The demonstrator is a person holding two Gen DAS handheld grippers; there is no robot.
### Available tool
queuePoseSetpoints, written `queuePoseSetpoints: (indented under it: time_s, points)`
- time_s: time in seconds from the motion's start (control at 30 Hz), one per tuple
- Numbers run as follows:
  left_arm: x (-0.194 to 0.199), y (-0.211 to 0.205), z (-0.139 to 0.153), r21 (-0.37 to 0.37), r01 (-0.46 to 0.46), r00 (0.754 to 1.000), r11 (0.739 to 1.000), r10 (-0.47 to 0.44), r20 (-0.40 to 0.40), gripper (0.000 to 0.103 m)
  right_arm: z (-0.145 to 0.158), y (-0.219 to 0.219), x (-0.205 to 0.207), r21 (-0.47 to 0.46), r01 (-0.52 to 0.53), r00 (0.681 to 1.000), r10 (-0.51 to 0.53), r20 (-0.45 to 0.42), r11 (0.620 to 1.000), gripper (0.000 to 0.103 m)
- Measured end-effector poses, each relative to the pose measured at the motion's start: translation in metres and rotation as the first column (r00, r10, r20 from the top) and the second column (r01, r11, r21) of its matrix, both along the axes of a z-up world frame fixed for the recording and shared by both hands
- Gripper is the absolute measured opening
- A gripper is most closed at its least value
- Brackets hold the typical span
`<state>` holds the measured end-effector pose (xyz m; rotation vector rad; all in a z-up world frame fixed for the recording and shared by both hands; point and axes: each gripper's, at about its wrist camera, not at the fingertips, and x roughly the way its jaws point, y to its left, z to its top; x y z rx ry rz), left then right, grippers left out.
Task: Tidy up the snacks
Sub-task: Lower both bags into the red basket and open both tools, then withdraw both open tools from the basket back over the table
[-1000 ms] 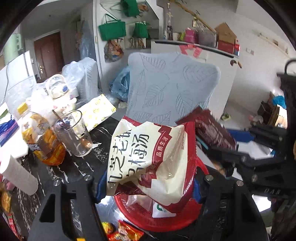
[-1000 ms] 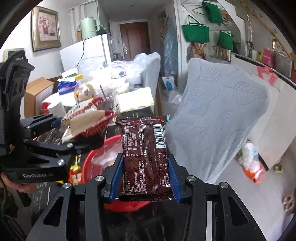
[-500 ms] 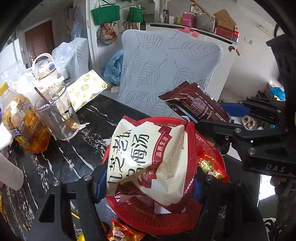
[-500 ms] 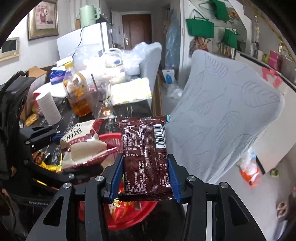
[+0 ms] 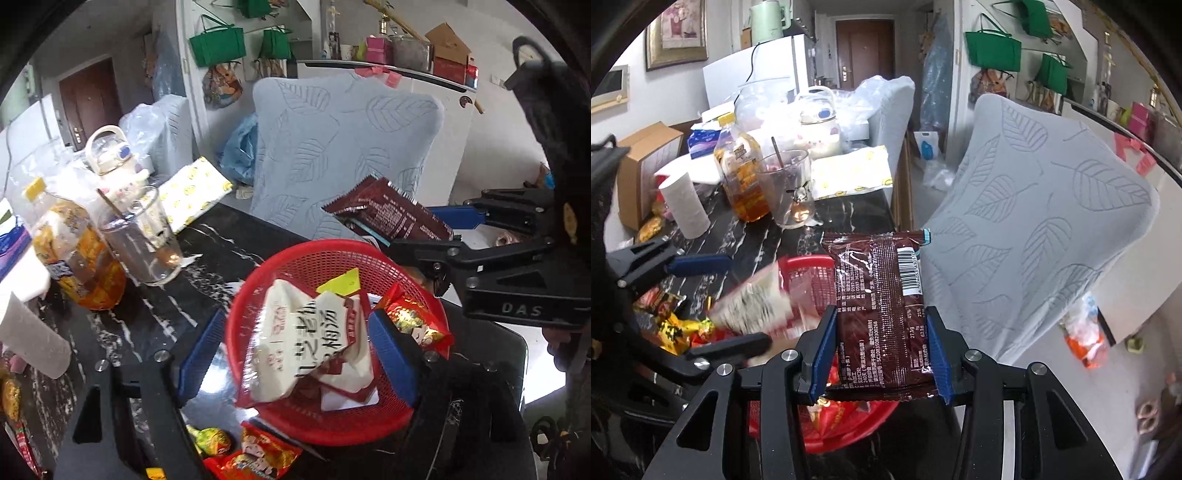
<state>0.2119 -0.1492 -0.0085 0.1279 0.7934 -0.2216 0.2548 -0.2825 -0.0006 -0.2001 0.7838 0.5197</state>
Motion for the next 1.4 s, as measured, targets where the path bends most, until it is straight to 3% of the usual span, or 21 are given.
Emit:
queuePoseSetpoints:
  time_s: [0.5,0.6,0.7,0.83,0.97,1.07,1.13,1.4]
  points:
    - [-0.008,0.033,-0.001,-0.056,-0.077,0.996,0.995,0.075,-0.038,0.079,-0.002,0.029,-0.001,0.005,-0.037,0.998,0.037,-0.056,0.999,0.045]
    - [-0.011,0.036,-0.005,-0.048,-0.087,0.995,0.995,0.085,-0.045,0.079,-0.015,0.034,0.002,-0.020,-0.012,0.997,0.010,-0.082,1.000,0.049]
    - [-0.014,0.039,-0.007,-0.044,-0.094,0.994,0.995,0.092,-0.051,0.079,-0.028,0.041,0.002,-0.109,0.020,0.998,-0.026,-0.060,0.994,0.052]
    - [-0.016,0.042,-0.009,-0.061,-0.096,0.994,0.994,0.092,-0.065,0.079,-0.035,0.045,0.000,-0.091,-0.028,0.993,0.018,-0.116,0.995,0.050]
    - [-0.020,0.046,-0.008,-0.063,-0.105,0.993,0.992,0.101,-0.060,0.079,-0.034,0.059,-0.006,-0.120,-0.092,0.992,0.081,-0.101,0.989,0.052]
    - [-0.021,0.049,-0.006,-0.060,-0.118,0.992,0.991,0.115,-0.057,0.079,-0.032,0.064,-0.004,-0.126,-0.078,0.994,0.068,-0.082,0.989,0.053]
    - [-0.022,0.052,-0.005,-0.061,-0.127,0.991,0.990,0.124,-0.058,0.079,-0.032,0.064,0.003,-0.136,-0.057,0.995,0.045,-0.087,0.989,0.062]
    - [-0.026,0.059,0.002,-0.071,-0.142,0.989,0.987,0.139,-0.046,0.079,-0.029,0.059,0.006,-0.113,-0.032,0.991,0.017,-0.129,0.993,0.072]
